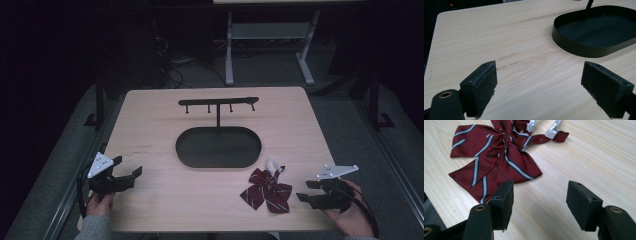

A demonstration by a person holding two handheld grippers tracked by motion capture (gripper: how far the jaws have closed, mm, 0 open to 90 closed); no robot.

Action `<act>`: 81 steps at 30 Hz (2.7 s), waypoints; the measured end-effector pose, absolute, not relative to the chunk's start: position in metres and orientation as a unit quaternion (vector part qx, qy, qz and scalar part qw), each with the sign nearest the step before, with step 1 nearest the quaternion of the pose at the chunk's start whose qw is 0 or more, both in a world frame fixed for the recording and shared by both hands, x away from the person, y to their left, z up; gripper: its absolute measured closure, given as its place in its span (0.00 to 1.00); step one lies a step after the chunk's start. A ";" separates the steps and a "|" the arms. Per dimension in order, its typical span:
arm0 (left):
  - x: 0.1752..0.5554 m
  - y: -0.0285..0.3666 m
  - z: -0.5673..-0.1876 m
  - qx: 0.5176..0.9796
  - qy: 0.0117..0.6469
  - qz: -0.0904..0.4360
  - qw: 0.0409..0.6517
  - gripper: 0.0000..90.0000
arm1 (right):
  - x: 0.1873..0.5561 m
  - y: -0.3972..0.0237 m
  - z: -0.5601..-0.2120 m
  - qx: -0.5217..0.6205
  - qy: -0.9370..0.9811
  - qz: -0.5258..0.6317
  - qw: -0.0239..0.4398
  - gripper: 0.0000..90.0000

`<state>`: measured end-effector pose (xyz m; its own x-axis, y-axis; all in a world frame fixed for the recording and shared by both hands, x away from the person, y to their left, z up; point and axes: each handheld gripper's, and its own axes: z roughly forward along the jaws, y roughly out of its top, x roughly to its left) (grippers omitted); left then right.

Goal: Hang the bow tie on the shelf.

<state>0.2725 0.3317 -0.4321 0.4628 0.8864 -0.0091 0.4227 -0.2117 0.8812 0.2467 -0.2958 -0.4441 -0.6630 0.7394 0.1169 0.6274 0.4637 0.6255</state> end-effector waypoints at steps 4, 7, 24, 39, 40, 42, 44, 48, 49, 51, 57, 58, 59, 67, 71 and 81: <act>0.272 0.332 -0.432 0.732 0.448 0.264 0.439 0.14 | 0.248 -0.296 -0.445 0.400 0.853 0.324 0.086 0.42; 0.271 0.333 -0.432 0.730 0.449 0.266 0.441 0.14 | 0.248 -0.296 -0.442 0.400 0.853 0.325 0.085 0.41; 0.272 0.331 -0.432 0.733 0.446 0.264 0.440 0.14 | 0.271 -0.277 -0.420 0.366 0.881 0.290 0.070 0.43; 0.273 0.332 -0.431 0.731 0.446 0.265 0.444 0.14 | 0.303 -0.246 -0.403 0.323 0.906 0.268 0.056 0.46; 0.273 0.332 -0.430 0.730 0.446 0.265 0.444 0.14 | 0.306 -0.244 -0.403 0.323 0.907 0.266 0.048 0.47; 0.273 0.332 -0.430 0.727 0.449 0.264 0.446 0.14 | 0.311 -0.240 -0.402 0.317 0.912 0.258 0.044 0.48; 0.273 0.333 -0.430 0.728 0.449 0.265 0.444 0.14 | 0.318 -0.236 -0.402 0.314 0.916 0.247 0.041 0.48; 0.274 0.334 -0.430 0.727 0.450 0.265 0.445 0.14 | 0.325 -0.231 -0.402 0.310 0.919 0.241 0.036 0.49; 0.274 0.334 -0.430 0.727 0.451 0.264 0.445 0.14 | 0.326 -0.230 -0.402 0.309 0.920 0.239 0.035 0.50; 0.274 0.333 -0.431 0.726 0.453 0.263 0.446 0.14 | 0.330 -0.228 -0.401 0.307 0.922 0.234 0.033 0.50; 0.274 0.333 -0.430 0.728 0.450 0.264 0.445 0.14 | 0.344 -0.222 -0.399 0.305 0.927 0.217 0.029 0.51; 0.274 0.333 -0.431 0.727 0.451 0.264 0.446 0.14 | 0.346 -0.221 -0.400 0.303 0.927 0.218 0.029 0.52; 0.274 0.334 -0.431 0.727 0.451 0.264 0.445 0.14 | 0.348 -0.220 -0.399 0.305 0.927 0.216 0.026 0.52; 0.275 0.334 -0.431 0.724 0.453 0.265 0.448 0.14 | 0.370 -0.212 -0.405 0.307 0.932 0.190 0.027 0.56; 0.275 0.334 -0.430 0.725 0.453 0.264 0.446 0.14 | 0.378 -0.210 -0.411 0.316 0.931 0.184 0.021 0.59; 0.275 0.334 -0.430 0.725 0.452 0.264 0.448 0.14 | 0.390 -0.206 -0.426 0.336 0.930 0.145 0.018 0.64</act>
<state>0.2747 0.3340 -0.4301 0.4520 0.8918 -0.0215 0.4189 -0.1909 0.8877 0.3896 -0.2060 -0.4260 -0.7731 0.6310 0.0638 0.6204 0.7314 0.2830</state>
